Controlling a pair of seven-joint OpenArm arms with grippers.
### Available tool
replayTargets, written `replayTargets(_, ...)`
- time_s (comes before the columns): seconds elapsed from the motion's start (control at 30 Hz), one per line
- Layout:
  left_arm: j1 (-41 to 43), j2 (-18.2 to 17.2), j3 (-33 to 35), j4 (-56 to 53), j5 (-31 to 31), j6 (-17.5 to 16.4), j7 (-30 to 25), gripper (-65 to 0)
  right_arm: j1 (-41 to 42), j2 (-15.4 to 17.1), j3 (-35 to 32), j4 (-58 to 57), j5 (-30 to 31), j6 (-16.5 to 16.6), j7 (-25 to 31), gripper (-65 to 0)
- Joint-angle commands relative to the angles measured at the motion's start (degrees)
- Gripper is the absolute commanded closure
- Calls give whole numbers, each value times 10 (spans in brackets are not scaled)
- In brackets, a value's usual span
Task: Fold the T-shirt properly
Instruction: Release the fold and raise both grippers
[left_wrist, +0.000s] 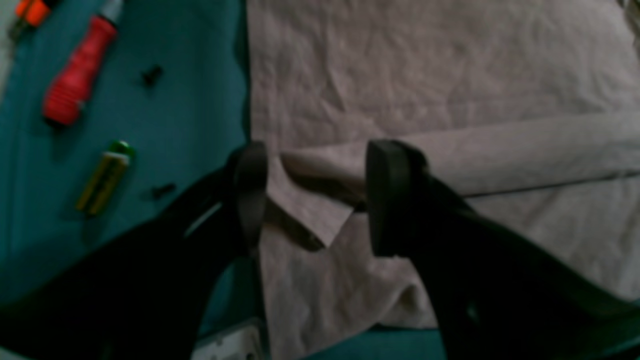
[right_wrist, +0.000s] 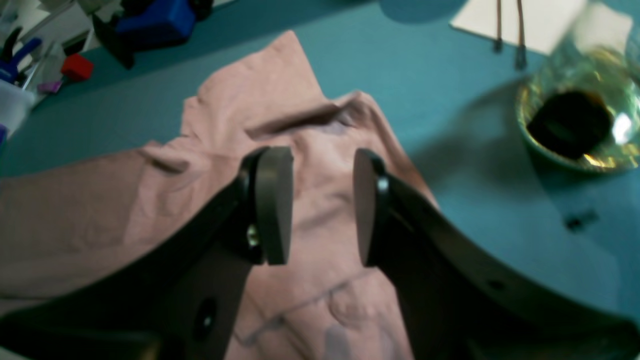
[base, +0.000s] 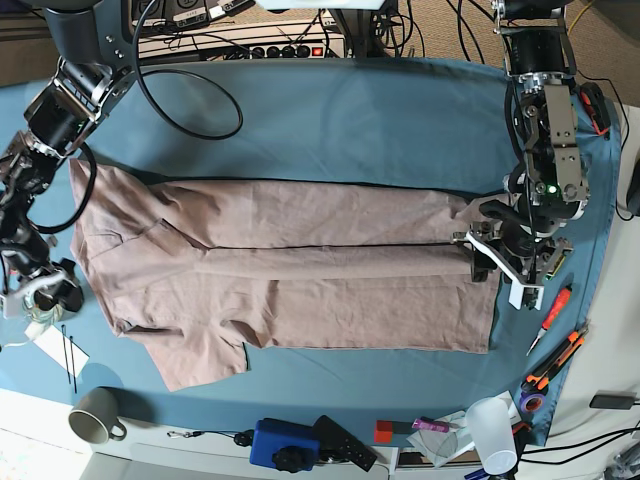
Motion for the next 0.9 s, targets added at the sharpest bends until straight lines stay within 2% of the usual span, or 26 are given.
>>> replayTargets(0.0,1,-5,-1,19,6,0,-7,-322,15,14,12,11,14,4,3,-211)
replayTargets(0.17,54,-4,-1,50,2,12,-3,-322,14,37,43,11,13,-5,-51,-211)
replayTargets(0.43,153,-4,-1,161,-7,12,4,-322,-29,95,46,11,12,-41,-68,-211)
replayTargets(0.57,208,-2,-1,238,-13,12,4,-322,-75,94,45,11,17,-48,-70,-211)
replayTargets(0.7,262,-2,-1,300,-17,12,-9,-322,-116,94,46,11,74,-47,-89,-211)
replayTargets(0.77,284,-2,-1,320,-17,12,-14,-322,-130,94,46,11,90,-35,-110,-211)
replayTargets(0.87,302,-2,-1,334,-17,12,-14,-322,-151,93,46,11,90,-24,-106,-212)
